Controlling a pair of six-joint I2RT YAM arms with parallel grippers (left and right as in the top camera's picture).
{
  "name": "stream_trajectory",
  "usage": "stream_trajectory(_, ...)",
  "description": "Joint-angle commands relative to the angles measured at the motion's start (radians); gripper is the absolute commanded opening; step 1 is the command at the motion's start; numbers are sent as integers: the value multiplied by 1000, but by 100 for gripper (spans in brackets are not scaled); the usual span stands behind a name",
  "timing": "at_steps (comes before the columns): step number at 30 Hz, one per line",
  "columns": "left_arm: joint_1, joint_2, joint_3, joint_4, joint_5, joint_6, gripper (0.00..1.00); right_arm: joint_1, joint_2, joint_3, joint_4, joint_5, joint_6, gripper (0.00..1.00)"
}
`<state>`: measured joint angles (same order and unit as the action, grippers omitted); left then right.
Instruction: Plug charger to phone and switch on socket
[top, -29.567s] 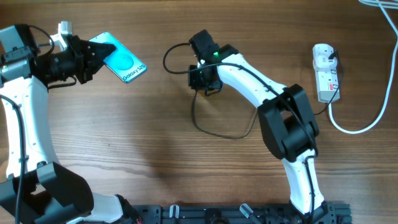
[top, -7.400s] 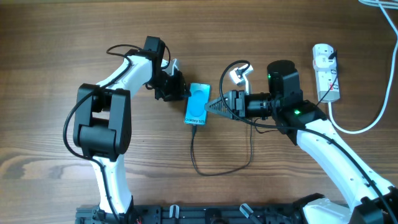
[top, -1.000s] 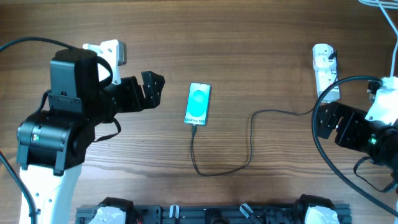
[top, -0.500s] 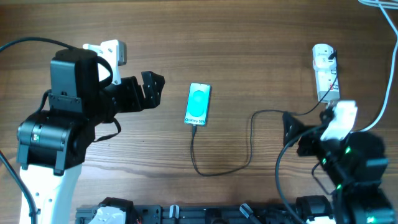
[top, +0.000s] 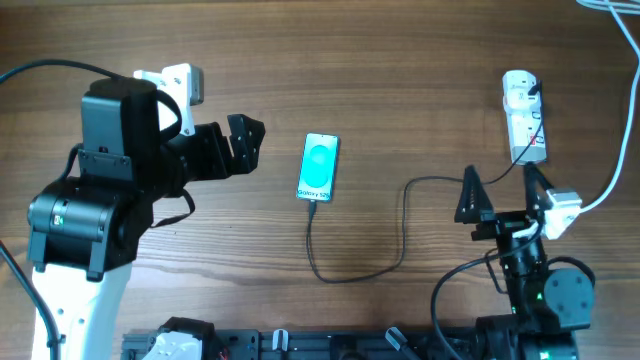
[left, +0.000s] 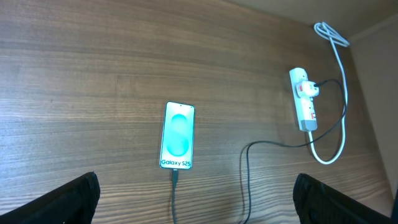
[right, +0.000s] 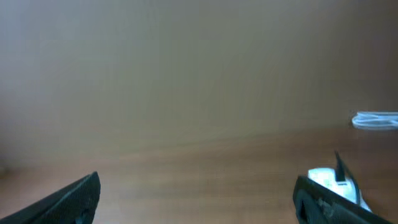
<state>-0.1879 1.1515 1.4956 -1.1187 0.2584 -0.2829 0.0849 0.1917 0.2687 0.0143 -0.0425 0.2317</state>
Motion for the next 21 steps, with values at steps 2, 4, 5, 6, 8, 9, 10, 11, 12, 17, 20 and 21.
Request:
stream_trajectory(2,4,3,-2,2,-6,6,100,8,-26,-86,92,20,73,100)
stream_trajectory(4,4,3,-2,2,-6,6,100,8,-45,-128,106,20,122,100)
stream_trajectory(5,4,3,-2,2,-6,6,100,8,-56,-146,105,20,142,100)
stream_trajectory(6,4,3,-2,2,-6,6,100,8,-68,-161,105,20,147,100)
stream_trajectory(8,4,3,-2,2,-6,6,100,8,-92,-190,104,20,177,100)
stream_trajectory(9,4,3,-2,2,-6,6,100,8,-101,-201,104,20,187,100)
stream_trajectory(10,4,3,-2,2,-6,6,100,8,-113,-214,103,20,192,100)
stream_trajectory(11,4,3,-2,2,-6,6,100,8,-128,-231,100,20,192,100)
stream_trajectory(12,4,3,-2,2,-6,6,100,8,-146,-252,97,19,198,100)
stream_trajectory(17,4,3,-2,2,-6,6,100,8,-189,-264,-10,17,194,100)
stream_trajectory(20,4,3,-2,2,-6,6,100,8,-187,-264,-11,16,194,100)
stream_trajectory(21,4,3,-2,2,-6,6,100,8,-187,-264,-11,16,194,100)
